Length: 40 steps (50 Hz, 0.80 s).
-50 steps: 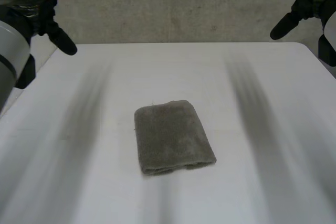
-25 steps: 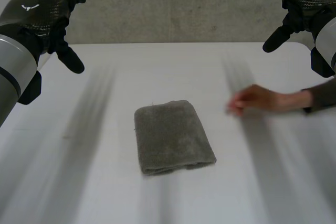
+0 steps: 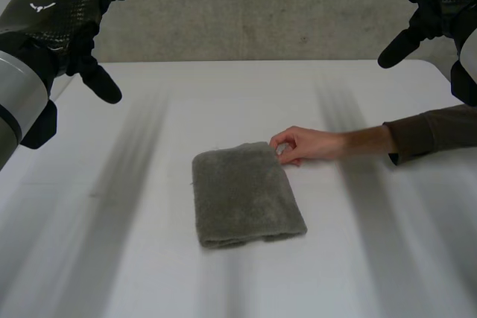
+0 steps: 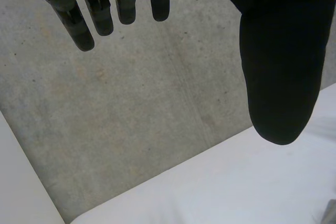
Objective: Fold the towel.
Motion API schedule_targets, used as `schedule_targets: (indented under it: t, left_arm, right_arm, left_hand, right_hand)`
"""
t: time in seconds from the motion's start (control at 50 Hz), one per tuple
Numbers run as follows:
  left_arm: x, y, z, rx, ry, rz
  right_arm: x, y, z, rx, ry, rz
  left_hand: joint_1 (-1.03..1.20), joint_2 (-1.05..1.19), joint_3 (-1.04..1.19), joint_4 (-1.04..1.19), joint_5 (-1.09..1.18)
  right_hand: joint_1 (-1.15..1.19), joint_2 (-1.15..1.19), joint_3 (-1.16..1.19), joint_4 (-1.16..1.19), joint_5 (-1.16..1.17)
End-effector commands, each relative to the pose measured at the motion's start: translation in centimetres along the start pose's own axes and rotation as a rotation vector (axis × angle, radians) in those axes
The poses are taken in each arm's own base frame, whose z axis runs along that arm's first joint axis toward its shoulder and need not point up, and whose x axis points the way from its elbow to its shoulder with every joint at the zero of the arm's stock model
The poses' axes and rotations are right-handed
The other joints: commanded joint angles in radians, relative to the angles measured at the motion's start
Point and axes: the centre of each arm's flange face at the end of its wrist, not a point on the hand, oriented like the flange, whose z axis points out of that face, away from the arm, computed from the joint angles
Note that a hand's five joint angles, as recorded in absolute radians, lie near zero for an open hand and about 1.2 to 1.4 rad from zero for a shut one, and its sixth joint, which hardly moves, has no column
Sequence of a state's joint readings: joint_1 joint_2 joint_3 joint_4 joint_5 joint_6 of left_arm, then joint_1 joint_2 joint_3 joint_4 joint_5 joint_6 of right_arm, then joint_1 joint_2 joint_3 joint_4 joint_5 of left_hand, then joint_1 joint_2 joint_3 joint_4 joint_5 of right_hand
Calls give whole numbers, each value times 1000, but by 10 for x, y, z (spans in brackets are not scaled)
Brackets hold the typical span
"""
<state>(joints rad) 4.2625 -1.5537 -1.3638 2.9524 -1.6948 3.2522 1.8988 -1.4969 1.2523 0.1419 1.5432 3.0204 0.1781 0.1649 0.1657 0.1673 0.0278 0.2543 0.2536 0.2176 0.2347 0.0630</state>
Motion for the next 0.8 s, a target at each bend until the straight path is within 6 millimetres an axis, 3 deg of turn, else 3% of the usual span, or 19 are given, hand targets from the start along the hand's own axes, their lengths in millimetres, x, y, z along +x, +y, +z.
schedule_targets:
  t: [0.02,0.8]
  left_arm:
    - [-2,0,1,1,-7,1]
    - [-2,0,1,3,-7,-2]
  right_arm:
    - [0,-4,-3,9,1,-2]
    - [6,-11,-6,33,18,-13]
  left_hand:
    - [-4,10,9,7,-28]
    - [-4,10,9,7,-28]
  right_hand:
    - [-80,-79,-43,-60,-63]
    - [-80,-79,-43,-60,-63]
